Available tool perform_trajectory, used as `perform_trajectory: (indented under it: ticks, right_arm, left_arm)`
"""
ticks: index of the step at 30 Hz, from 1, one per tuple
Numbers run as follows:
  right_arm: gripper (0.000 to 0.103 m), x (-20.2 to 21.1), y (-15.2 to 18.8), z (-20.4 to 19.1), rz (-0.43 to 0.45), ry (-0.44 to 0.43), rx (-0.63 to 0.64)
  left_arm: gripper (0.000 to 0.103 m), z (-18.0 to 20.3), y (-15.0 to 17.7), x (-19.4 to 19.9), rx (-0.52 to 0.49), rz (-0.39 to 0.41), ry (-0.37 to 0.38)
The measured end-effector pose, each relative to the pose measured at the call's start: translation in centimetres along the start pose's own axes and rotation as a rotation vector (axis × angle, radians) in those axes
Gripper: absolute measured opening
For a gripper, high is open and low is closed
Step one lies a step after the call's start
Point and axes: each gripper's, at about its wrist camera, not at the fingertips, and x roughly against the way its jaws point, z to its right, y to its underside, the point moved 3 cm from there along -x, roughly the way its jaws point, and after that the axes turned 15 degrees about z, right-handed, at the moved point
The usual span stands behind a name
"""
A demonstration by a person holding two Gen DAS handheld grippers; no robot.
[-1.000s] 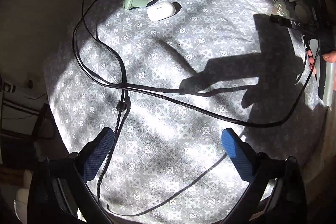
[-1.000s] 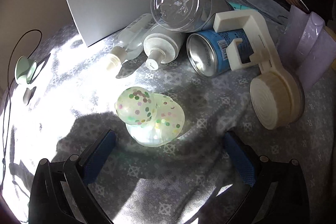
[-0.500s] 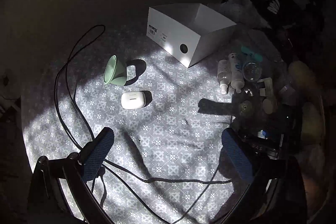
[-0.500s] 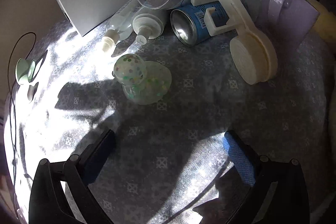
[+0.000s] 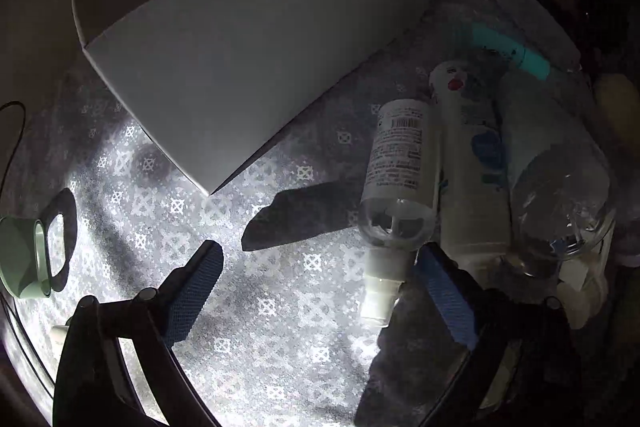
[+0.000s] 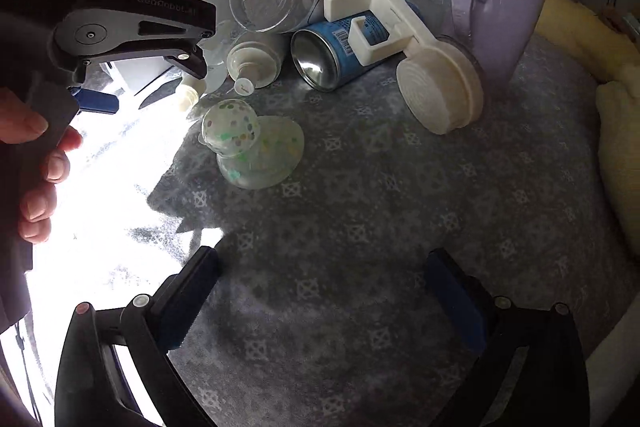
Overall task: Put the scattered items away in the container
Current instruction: 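Move the left tool toward the clear spray bottle beside the box, then close the left tool on the clear spray bottle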
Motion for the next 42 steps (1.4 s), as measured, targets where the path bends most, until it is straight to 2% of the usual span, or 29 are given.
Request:
perform_trajectory:
  ticks: [2, 4, 6, 7, 8, 11, 15, 16, 17, 19, 22, 24, 25, 27, 28, 29, 31, 33, 36, 39, 41, 42]
  right_arm:
    - [0.103, -0.3, -0.2, -0.1, 0.003, 0.021, -0.015]
    - [0.103, -0.6, -0.3, -0.3, 0.009, 0.033, -0.019]
    - [0.103, -0.9, -0.4, -0.5, 0.01, 0.029, -0.017]
    - [0.103, -1.0, -0.4, -0.6, 0.01, 0.031, -0.021]
    - [0.103, -1.1, -0.4, -0.6, 0.012, 0.034, -0.024]
    - [0.103, -1.2, -0.4, -0.8, 0.012, 0.041, -0.026]
    - [0.103, -1.3, -0.4, -1.0, 0.01, 0.043, -0.024]
    - [0.103, -1.3, -0.3, -1.1, 0.011, 0.043, -0.025]
    - [0.103, -1.3, -0.3, -1.1, 0.011, 0.043, -0.025]
    - [0.103, -1.0, 0.0, -0.3, 0.012, 0.043, -0.024]
    - [0.103, -1.0, 0.1, -0.4, 0.013, 0.046, -0.023]
    - [0.103, -0.9, 0.2, -0.4, 0.014, 0.048, -0.024]
    - [0.103, -0.9, 0.2, -0.4, 0.014, 0.05, -0.025]
    - [0.103, -1.0, 0.3, -0.5, 0.015, 0.053, -0.027]
    - [0.103, -1.0, 0.3, -0.5, 0.015, 0.054, -0.028]
    - [0.103, -1.0, 0.4, -0.5, 0.015, 0.056, -0.029]
    - [0.103, -1.0, 0.4, -0.6, 0.015, 0.057, -0.03]
    - [0.103, -1.0, 0.4, -0.8, 0.015, 0.056, -0.031]
    - [0.103, -1.0, 0.5, -0.9, 0.014, 0.057, -0.031]
    - [0.103, -0.9, 0.6, -1.2, 0.013, 0.057, -0.03]
    - [0.103, -0.9, 0.6, -1.3, 0.014, 0.058, -0.03]
    - [0.103, -0.9, 0.7, -1.3, 0.015, 0.059, -0.03]
  left_arm:
    - [0.094, 0.8, -0.1, -1.8, -0.015, -0.013, -0.018]
    - [0.094, 1.6, -0.7, -2.4, -0.049, 0.04, -0.041]
    - [0.078, 1.8, -1.4, -2.5, -0.033, 0.07, -0.025]
    - [0.05, 1.9, -1.8, -2.3, -0.038, 0.09, -0.026]
    - [0.04, 2.0, -2.1, -2.0, -0.042, 0.108, -0.029]
    - [0.04, 1.9, -2.0, 0.0, 0.002, 0.172, 0.029]
    - [0.038, 1.4, -2.1, 5.3, 0.015, 0.309, -0.018]
    - [0.032, 1.1, -2.6, 6.5, 0.019, 0.343, -0.02]
    - [0.003, 0.8, -3.0, 7.8, 0.013, 0.38, -0.035]
    - [0.0, -0.2, -4.3, 10.3, 0.006, 0.453, -0.094]
    - [0.0, -3.0, -7.4, 12.9, 0.065, 0.534, -0.153]
    - [0.0, -5.1, -9.4, 13.1, 0.083, 0.555, -0.21]
    - [0.0, -5.5, -10.3, 12.4, 0.1, 0.54, -0.22]
    - [0.002, -6.8, -10.7, 11.5, 0.146, 0.48, -0.181]
    - [0.015, -7.3, -10.3, 11.3, 0.174, 0.457, -0.15]
    - [0.047, -7.2, -9.8, 10.9, 0.197, 0.43, -0.123]
    - [0.103, -6.5, -8.4, 10.3, 0.194, 0.404, -0.071]
    - [0.101, -4.3, -6.5, 9.5, 0.08, 0.395, -0.059]
    - [0.101, -1.6, -3.8, 6.6, -0.092, 0.292, -0.065]
    - [0.096, -0.7, -2.3, 2.4, -0.123, 0.164, -0.081]
    - [0.1, -0.7, -2.0, -0.4, -0.097, 0.095, -0.09]
    - [0.099, -0.7, -1.7, -1.6, -0.078, 0.051, -0.085]
